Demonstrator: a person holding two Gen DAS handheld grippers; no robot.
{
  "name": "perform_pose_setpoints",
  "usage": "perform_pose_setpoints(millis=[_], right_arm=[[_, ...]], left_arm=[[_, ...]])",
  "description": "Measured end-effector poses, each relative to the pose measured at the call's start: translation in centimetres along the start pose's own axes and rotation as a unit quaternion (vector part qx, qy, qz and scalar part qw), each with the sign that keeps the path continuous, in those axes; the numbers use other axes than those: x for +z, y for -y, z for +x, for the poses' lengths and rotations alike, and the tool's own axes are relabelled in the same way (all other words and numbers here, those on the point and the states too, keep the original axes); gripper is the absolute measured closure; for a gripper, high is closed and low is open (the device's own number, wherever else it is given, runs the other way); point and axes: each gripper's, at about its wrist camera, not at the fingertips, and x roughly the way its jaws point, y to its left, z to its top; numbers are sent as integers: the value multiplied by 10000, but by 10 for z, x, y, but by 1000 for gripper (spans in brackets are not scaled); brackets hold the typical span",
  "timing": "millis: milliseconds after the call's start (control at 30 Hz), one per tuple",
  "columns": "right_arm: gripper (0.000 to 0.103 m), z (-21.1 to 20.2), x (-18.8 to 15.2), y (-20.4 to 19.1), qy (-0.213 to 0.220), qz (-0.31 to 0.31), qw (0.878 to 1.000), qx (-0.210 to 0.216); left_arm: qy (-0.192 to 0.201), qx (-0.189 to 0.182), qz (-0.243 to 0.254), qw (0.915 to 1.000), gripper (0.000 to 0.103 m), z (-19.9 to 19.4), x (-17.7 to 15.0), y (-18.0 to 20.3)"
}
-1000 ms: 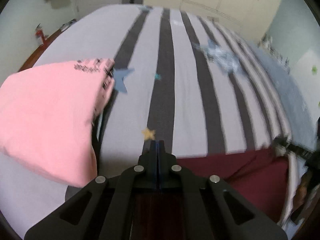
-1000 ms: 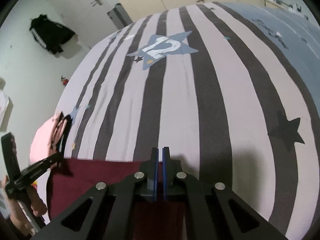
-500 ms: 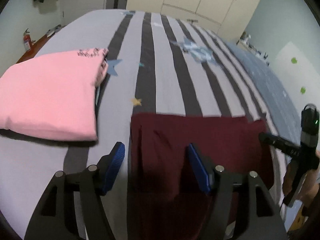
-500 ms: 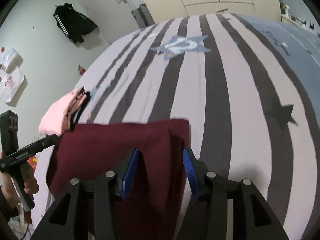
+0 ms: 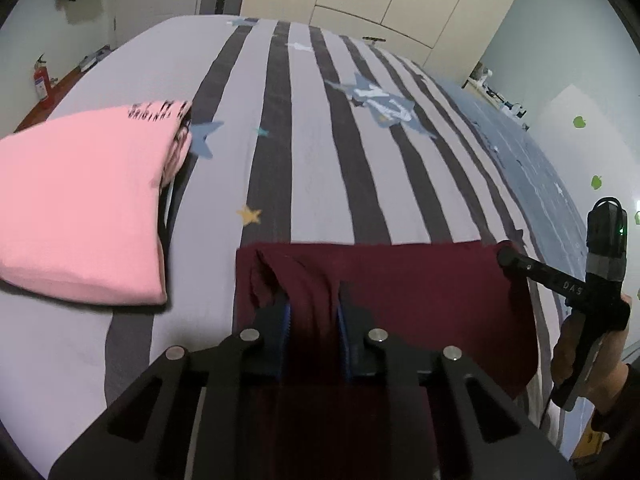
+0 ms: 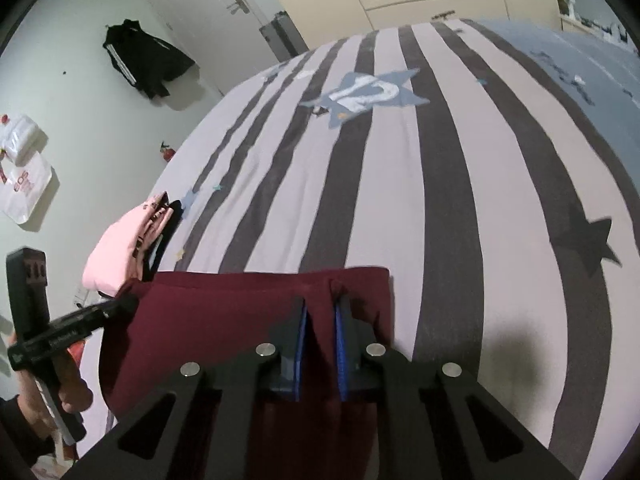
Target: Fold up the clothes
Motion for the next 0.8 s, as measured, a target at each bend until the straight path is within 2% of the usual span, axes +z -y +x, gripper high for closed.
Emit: perform_pose_setpoints(millis=[167,433,467,600,800], right_arm=[[94,0,10,-1,129,96,9999,-61],[93,39,11,12,-21,280,9986,-445],[92,40,9,15,-1,373,9982,-460],[75,24,9,22,233,570,9965,-566],[75,-17,12,17,687,449,9915,-1009]], left_arm=[[-36,74,-2,10000,88,5,12,-2],[-225,332,21,9992,88,35,14,-11],[-168,322,-11,9993,87,32,14,-12],[59,356,-66,9993,84,8,10,-14],[504,627,17,9968,82,-32,1,-17]])
